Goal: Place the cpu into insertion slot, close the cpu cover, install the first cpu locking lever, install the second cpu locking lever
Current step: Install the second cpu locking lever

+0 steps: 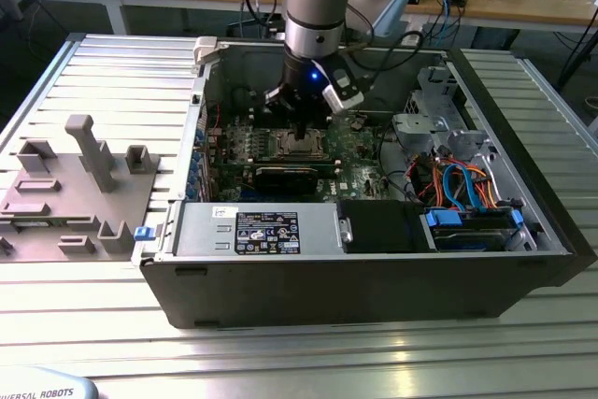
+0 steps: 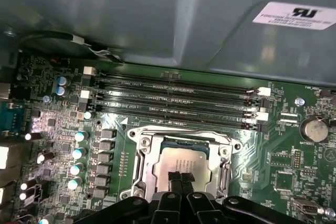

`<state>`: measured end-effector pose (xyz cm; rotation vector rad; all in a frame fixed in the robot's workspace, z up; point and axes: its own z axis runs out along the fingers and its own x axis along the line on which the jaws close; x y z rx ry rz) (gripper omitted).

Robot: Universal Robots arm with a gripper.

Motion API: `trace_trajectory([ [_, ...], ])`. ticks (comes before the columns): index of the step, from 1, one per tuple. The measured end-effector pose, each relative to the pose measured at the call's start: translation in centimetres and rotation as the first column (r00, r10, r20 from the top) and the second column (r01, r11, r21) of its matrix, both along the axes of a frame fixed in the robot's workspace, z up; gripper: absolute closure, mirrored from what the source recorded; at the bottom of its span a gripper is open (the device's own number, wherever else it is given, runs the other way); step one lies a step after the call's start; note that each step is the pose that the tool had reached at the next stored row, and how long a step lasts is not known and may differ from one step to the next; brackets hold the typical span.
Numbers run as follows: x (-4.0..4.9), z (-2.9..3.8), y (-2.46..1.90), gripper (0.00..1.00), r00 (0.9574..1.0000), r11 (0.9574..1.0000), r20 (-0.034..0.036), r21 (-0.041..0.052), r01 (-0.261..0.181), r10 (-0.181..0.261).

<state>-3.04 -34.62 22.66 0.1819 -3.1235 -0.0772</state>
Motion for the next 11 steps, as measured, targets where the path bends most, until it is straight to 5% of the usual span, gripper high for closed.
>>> trace_trajectory([
  [11, 0.0, 1.73, 0.0, 0.89, 1.0, 1.0, 0.0001, 0.0, 0.0, 0.0],
])
